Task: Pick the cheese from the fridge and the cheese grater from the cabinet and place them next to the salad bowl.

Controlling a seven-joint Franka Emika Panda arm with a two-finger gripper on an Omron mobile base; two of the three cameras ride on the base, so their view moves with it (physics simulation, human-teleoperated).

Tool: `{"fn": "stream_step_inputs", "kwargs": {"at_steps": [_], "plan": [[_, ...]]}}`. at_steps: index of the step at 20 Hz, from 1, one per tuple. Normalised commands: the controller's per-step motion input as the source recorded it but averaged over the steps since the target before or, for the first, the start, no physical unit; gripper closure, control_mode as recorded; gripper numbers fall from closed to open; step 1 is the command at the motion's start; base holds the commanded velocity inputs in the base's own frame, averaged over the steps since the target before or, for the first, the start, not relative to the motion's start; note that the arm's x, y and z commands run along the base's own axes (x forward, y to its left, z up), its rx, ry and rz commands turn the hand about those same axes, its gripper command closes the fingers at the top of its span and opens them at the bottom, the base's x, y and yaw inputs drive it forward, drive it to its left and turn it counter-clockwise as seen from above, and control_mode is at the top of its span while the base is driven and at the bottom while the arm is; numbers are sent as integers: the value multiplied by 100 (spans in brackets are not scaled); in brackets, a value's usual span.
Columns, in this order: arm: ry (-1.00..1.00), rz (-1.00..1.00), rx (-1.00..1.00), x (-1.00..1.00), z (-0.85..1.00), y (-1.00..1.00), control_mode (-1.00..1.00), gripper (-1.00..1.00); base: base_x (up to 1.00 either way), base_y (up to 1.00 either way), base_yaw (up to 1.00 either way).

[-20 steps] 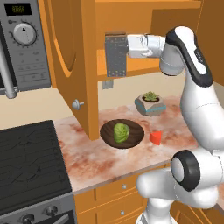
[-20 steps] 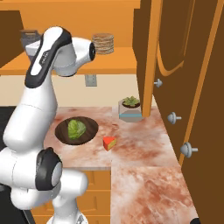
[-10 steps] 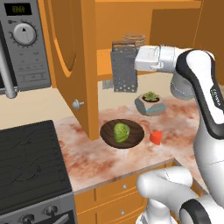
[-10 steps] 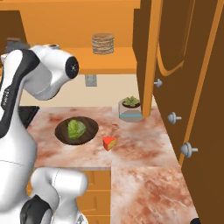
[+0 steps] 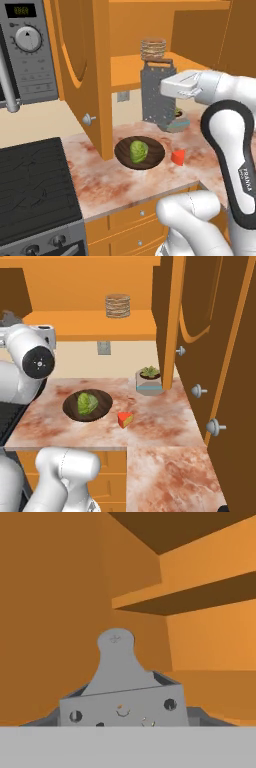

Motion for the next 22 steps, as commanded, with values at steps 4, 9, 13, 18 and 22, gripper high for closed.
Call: {"fn": "stream_step_inputs", "kwargs": {"at_steps": [4,9,13,18,22], "plan": [[0,-15,-1,-54,-10,-51,-100,100,0,0,0],[0,-5,-2,-35,-21,-47,-100,100,0,0,0],[6,1,0,-12,-33,-23,-100,100,0,0,0],[8,7,0,-1,-53,-5,-100,100,0,0,0],[9,4,5,0,-69,0,-100,100,0,0,0]]}}
